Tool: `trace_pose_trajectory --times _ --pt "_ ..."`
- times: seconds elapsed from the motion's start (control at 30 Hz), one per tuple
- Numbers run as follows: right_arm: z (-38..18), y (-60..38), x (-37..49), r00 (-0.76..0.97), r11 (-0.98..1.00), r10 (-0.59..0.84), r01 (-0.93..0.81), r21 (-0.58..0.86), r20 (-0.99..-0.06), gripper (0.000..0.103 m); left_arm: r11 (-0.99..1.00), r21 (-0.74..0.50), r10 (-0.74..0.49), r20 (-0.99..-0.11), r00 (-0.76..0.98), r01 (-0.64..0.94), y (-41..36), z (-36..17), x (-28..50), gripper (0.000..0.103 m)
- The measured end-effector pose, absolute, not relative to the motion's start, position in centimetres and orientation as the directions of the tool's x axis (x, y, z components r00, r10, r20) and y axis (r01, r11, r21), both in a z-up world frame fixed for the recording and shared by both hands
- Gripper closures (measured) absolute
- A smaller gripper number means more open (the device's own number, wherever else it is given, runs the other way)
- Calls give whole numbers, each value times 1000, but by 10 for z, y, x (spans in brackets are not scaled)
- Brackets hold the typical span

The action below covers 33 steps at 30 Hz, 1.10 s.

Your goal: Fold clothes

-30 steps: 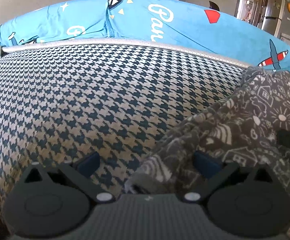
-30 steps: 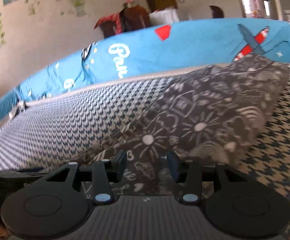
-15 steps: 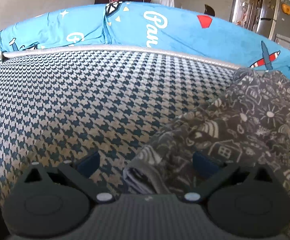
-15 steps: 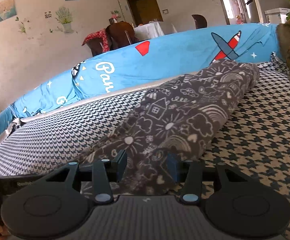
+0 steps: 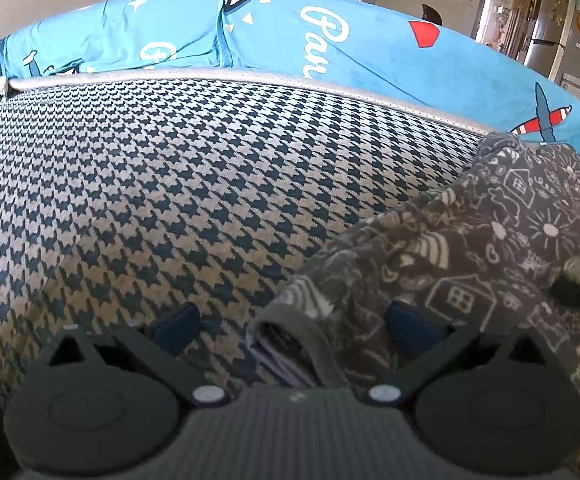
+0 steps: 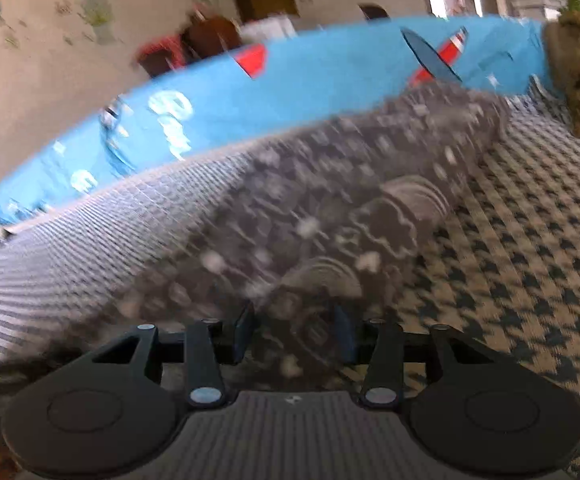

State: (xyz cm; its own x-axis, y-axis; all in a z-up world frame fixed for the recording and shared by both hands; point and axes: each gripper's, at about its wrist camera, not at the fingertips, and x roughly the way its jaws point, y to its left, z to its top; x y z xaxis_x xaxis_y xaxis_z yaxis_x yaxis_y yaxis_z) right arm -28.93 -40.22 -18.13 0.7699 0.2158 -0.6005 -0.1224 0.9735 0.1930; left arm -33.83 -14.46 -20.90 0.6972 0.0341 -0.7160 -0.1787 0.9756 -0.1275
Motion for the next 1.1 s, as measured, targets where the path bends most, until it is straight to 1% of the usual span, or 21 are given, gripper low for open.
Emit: trace_pose_trajectory --times 0.2,0.27,0.37,0.4,0.43,0.5,0.57,0.67,0.73,0.8,0.83,0.9,0.97,1.0,1.1 --pt "-184 -394 -289 774 987 162 -122 106 -613 61 976 -125 36 -717 696 -179 -144 -209 -336 0" --pt "-184 -394 -289 776 988 156 -121 97 -611 61 976 -125 35 -717 696 -178 -144 -210 -336 0" --pt "-177 -398 -294 789 984 175 -116 137 -590 61 976 -126 34 -716 697 -176 -143 -209 -337 0" --pt "-172 -400 -298 799 979 198 -128 161 -568 65 976 -127 32 -716 697 -176 -143 -209 -336 0" --pt "-167 -402 -301 809 973 221 -143 183 -545 67 976 -127 33 -717 697 -177 -143 -209 -337 0" --pt "-160 -403 -305 823 960 269 -187 209 -501 67 976 -127 33 -717 696 -178 -143 -209 -337 0" --pt "-158 -401 -306 828 955 290 -216 204 -480 67 976 -126 35 -717 696 -179 -143 -209 -336 0" --pt "-161 -399 -299 817 951 300 -215 222 -493 67 976 -126 36 -717 696 -180 -144 -209 -336 0" --pt "-168 -401 -291 802 952 292 -191 240 -520 67 976 -126 36 -717 696 -180 -144 -210 -336 0" --pt "-175 -406 -283 788 944 304 -174 280 -536 71 975 -126 37 -717 696 -182 -144 -210 -337 0" --pt "-178 -406 -280 785 947 295 -164 276 -545 73 975 -126 38 -717 696 -183 -144 -210 -337 0" --pt "-182 -404 -276 782 958 265 -149 244 -565 84 975 -128 36 -718 695 -182 -144 -210 -337 0" --pt "-185 -400 -274 781 971 227 -137 195 -582 92 975 -130 34 -718 695 -182 -144 -210 -336 0" --pt "-185 -399 -275 781 974 219 -134 185 -585 93 974 -132 33 -719 694 -182 -144 -210 -336 0" --pt "-185 -400 -275 778 975 214 -130 182 -591 94 973 -138 30 -720 694 -185 -142 -210 -335 0"
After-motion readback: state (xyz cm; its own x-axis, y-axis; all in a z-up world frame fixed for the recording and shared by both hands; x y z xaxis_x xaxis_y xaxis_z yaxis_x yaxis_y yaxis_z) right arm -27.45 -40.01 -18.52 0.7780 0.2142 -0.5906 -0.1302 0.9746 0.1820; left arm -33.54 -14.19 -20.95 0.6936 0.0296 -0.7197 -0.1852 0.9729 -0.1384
